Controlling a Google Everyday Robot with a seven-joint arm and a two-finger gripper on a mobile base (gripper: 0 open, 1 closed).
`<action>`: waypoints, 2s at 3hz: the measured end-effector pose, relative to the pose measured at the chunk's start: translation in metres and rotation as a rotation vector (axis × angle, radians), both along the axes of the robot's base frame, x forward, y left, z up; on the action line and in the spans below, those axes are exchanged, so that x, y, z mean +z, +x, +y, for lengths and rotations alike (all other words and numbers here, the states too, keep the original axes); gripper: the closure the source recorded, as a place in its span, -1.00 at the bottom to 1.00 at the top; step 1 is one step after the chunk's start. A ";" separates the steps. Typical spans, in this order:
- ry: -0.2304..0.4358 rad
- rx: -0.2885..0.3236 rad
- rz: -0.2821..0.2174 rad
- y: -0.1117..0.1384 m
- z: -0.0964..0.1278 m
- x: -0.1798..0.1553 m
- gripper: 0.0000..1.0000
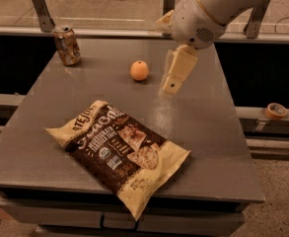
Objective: Move orange can near orange
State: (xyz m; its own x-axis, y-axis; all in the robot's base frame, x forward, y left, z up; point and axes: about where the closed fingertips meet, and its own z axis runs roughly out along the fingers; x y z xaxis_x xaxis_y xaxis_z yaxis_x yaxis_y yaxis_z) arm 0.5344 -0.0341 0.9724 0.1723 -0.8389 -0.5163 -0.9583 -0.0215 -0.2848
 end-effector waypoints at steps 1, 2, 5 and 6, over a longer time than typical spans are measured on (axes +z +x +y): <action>0.000 0.000 0.000 0.000 0.000 0.000 -1.00; 0.041 -0.001 -0.009 0.011 0.015 -0.004 -1.00; 0.380 -0.013 -0.125 0.146 0.167 0.005 -1.00; 0.392 -0.019 -0.128 0.147 0.171 0.007 -1.00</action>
Offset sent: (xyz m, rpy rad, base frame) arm 0.0327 0.0390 -0.0122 0.1192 -0.0223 -0.0094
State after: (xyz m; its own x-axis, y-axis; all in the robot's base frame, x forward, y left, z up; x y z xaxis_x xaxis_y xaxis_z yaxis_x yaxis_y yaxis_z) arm 0.6817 0.1368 0.9798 0.2417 -0.5869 -0.7727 -0.9139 0.1299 -0.3846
